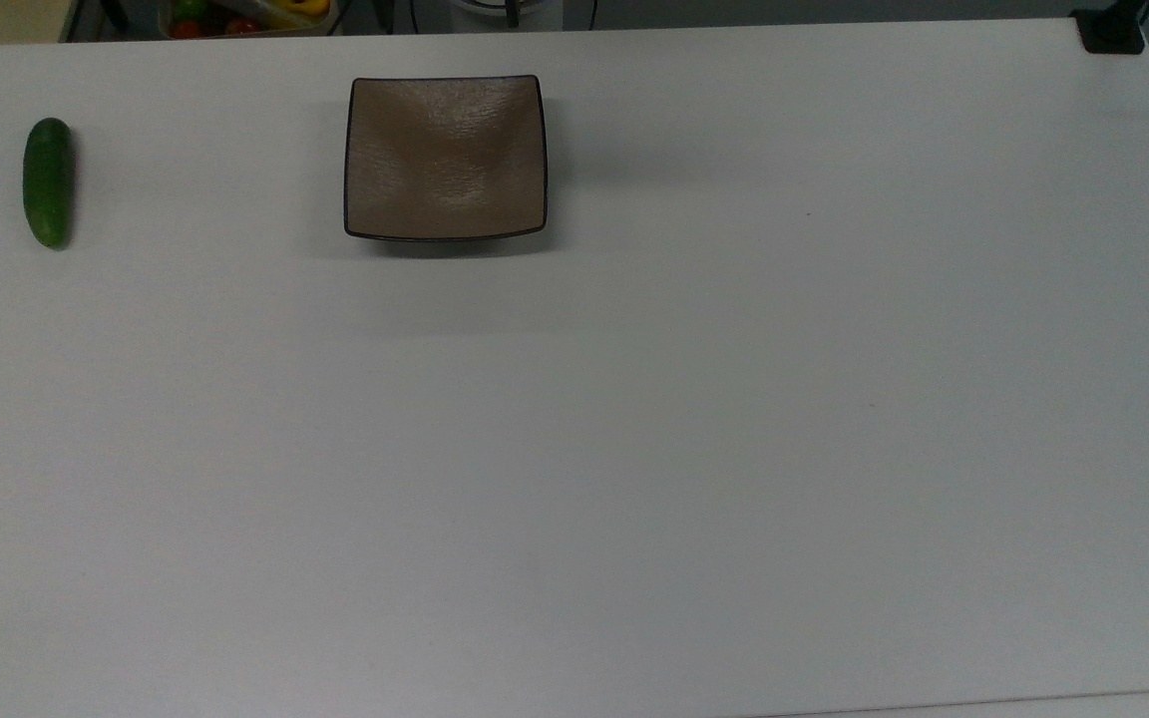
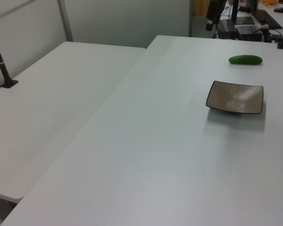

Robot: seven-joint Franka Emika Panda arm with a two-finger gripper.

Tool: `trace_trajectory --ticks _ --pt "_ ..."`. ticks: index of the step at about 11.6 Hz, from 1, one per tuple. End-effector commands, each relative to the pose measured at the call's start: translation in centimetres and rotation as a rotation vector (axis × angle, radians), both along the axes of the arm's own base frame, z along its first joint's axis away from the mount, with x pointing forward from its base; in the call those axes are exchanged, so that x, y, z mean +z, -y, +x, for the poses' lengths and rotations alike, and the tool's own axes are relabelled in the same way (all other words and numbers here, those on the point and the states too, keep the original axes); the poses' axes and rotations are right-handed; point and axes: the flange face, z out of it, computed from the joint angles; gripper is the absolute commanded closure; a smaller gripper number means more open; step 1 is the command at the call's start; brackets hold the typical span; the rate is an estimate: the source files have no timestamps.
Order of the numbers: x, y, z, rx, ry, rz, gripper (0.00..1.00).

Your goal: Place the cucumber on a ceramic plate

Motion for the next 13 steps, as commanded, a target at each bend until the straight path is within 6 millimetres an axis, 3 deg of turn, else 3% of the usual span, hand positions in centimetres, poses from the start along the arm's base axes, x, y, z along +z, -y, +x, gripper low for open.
trace_trajectory --ticks 1,4,10,13 --pt "0.0 -0.1 -0.3 0.012 0.004 0.014 0.0" --pt "-0.2 -0.1 -0.4 0.026 -0.009 0.011 0.0" --pt "-0.7 2.6 -1.9 0.416 -0.091 -0.049 0.0" --pt "-0.9 3.3 -2.0 0.393 -0.1 -0.033 0.0"
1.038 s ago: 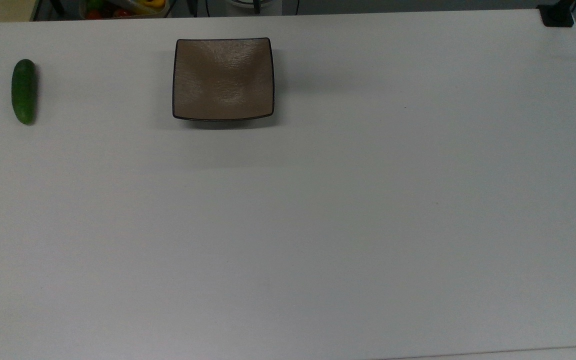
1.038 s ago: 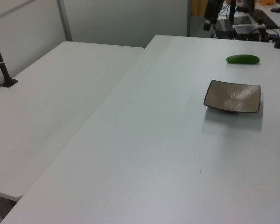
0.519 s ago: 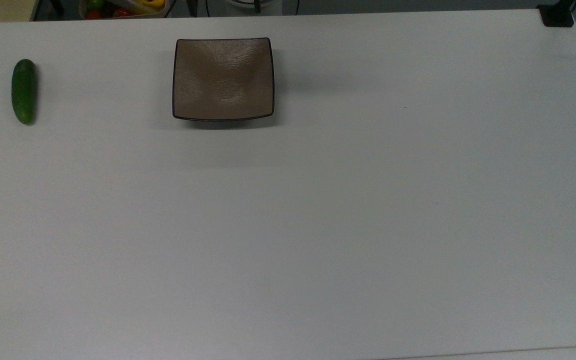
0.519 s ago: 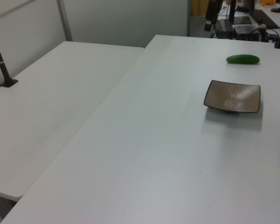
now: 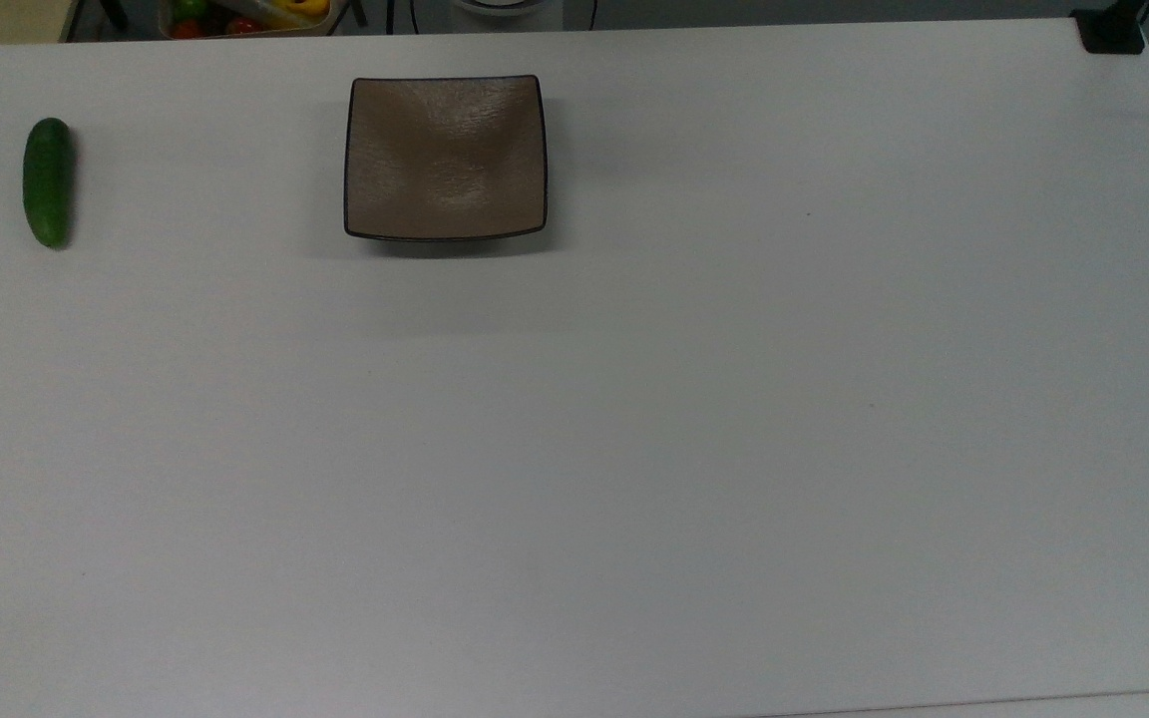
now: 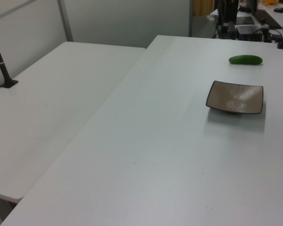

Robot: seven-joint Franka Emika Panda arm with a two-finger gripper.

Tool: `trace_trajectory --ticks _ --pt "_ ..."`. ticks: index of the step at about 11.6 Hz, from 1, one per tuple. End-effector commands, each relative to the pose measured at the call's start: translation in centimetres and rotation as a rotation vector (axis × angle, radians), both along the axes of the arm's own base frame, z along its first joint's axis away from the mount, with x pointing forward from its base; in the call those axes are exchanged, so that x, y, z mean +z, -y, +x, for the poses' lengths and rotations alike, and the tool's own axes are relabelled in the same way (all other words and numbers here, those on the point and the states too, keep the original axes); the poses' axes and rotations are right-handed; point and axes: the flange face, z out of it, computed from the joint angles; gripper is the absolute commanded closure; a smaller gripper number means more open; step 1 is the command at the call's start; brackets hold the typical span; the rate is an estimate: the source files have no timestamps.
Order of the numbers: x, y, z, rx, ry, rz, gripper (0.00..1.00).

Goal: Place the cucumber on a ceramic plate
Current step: 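Move the open gripper over the green cucumber and lower onto it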

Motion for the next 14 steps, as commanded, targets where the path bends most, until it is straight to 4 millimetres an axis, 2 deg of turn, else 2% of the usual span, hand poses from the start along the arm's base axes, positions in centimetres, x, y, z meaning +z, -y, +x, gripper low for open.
trace_trajectory --ticks 1,2,5,7,9,11,12,14 --pt "0.1 1.5 -1.0 0.002 -0.036 0.014 0.0" --pt "0.3 2.8 -1.3 -0.01 -0.043 0.003 0.0" --pt "0.0 8.7 -1.3 -0.109 -0.04 -0.015 0.0" --pt "-0.9 13.6 -1.3 -0.175 -0.045 -0.108 0.0" --pt "-2.5 19.7 -0.6 -0.27 0.009 -0.124 0.0" --pt "-5.3 25.5 -0.1 -0.329 0.043 -0.149 0.0" --pt "-7.9 28.4 0.0 -0.338 0.047 -0.16 0.0" --pt "-12.1 32.7 -0.5 -0.361 0.049 -0.182 0.0"
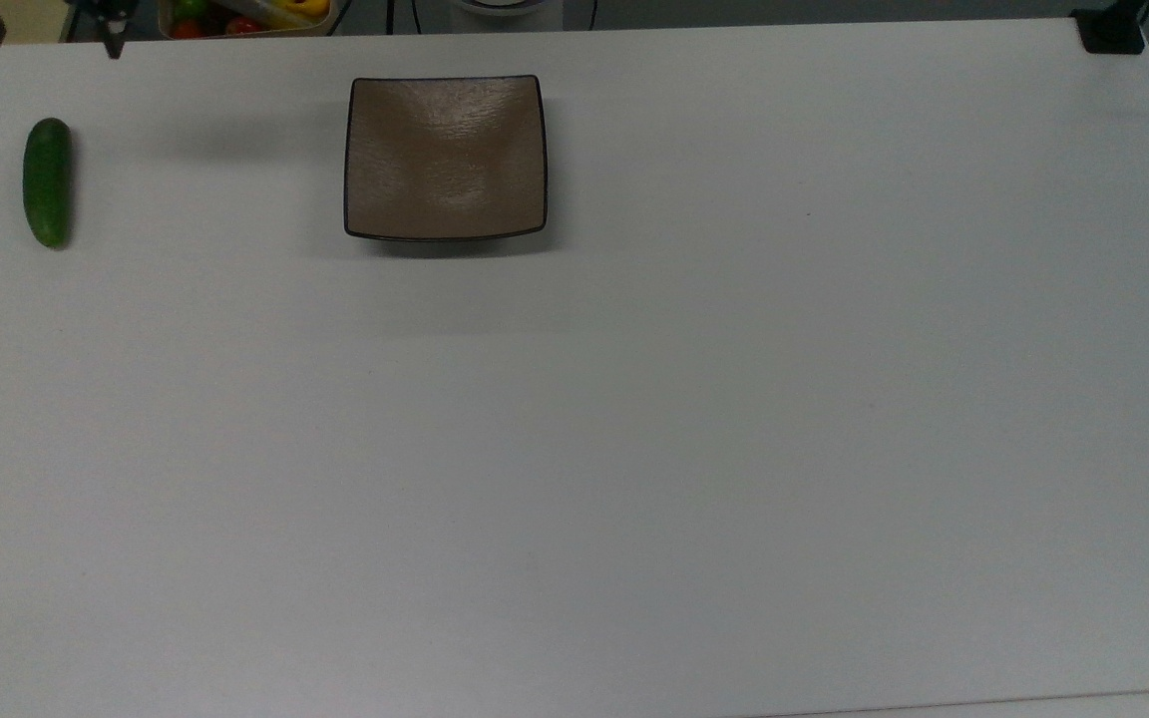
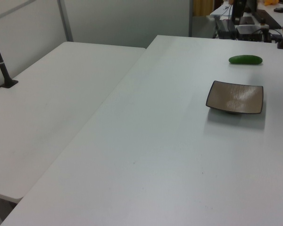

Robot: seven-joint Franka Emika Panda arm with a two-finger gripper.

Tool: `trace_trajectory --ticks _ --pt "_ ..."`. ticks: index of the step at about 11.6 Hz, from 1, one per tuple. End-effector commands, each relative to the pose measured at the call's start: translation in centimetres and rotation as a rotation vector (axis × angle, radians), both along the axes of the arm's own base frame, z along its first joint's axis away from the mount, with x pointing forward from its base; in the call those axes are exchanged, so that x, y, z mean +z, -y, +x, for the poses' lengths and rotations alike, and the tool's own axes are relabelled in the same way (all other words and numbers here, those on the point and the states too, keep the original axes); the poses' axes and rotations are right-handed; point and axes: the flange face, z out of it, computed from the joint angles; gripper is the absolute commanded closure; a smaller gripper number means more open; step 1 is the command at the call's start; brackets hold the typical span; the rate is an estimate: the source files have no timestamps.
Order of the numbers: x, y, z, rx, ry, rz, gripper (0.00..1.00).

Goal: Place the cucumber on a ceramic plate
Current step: 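Move the open gripper over the green cucumber and lower onto it, then close the gripper around the green cucumber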

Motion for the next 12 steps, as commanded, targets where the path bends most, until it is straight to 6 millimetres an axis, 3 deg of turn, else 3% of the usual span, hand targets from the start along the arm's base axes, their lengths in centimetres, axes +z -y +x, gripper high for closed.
trace_trajectory --ticks 1,3,7,12 --pt "-6.5 5.5 -0.3 -0.006 -0.011 -0.029 0.0" --pt "-11.0 7.8 -0.7 -0.014 -0.034 -0.034 0.0" --pt "-16.9 10.5 -1.7 -0.028 -0.033 -0.058 0.0" --pt "-21.9 12.1 -2.0 -0.04 -0.071 -0.068 0.0"
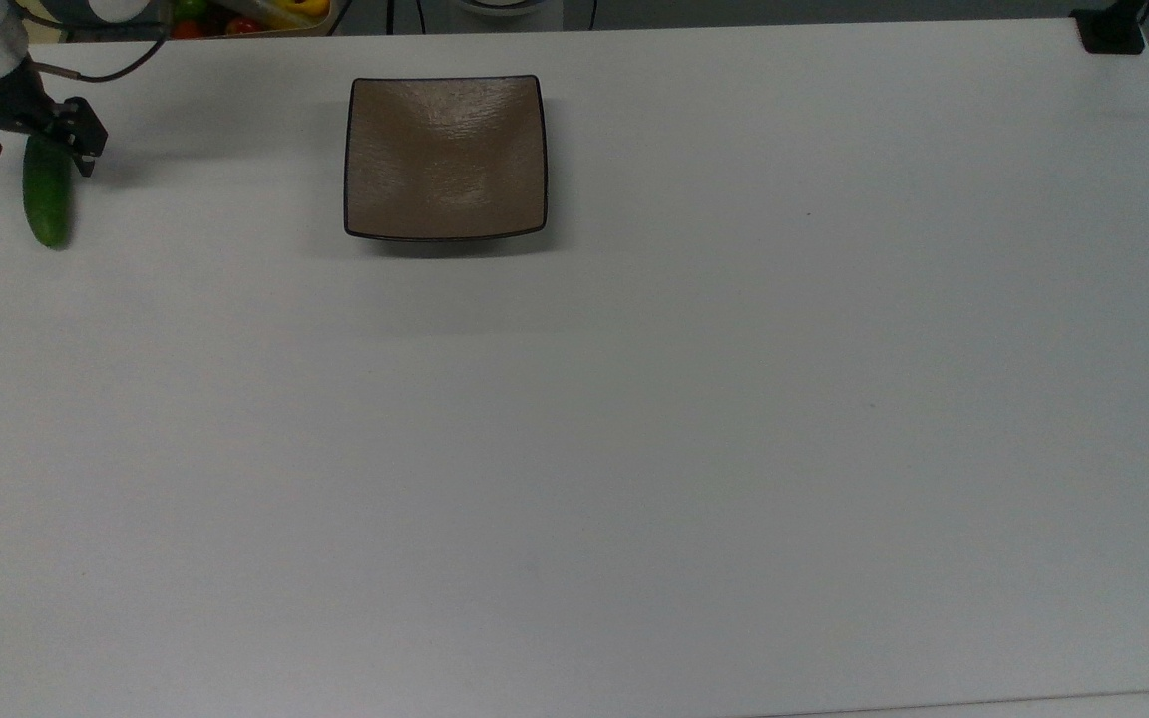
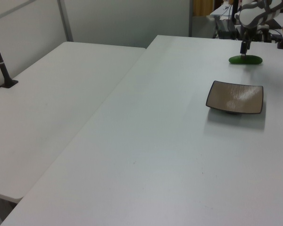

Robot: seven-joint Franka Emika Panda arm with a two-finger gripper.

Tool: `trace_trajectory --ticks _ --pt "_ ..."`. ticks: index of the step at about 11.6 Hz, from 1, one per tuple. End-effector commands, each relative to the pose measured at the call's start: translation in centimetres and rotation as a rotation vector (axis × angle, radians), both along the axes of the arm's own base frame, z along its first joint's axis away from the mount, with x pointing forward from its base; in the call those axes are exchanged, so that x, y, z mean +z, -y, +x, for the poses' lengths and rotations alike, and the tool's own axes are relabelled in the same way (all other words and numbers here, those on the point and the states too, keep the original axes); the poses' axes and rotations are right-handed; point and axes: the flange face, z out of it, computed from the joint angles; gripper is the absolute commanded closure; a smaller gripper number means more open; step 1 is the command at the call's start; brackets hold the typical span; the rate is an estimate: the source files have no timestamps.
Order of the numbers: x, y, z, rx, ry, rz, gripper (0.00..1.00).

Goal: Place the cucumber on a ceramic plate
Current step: 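Close the gripper around the green cucumber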

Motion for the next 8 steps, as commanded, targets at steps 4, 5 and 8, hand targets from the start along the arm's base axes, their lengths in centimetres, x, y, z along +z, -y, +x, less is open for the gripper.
trace_trajectory --ticks 4,5,8 --pt "-3.21 1.17 -0.67 0.022 0.009 -0.032 0.24" --pt "-3.14 1.19 -0.64 0.036 0.007 -0.033 0.43" --pt "-3.24 1.16 -0.7 0.047 0.002 -0.031 0.97"
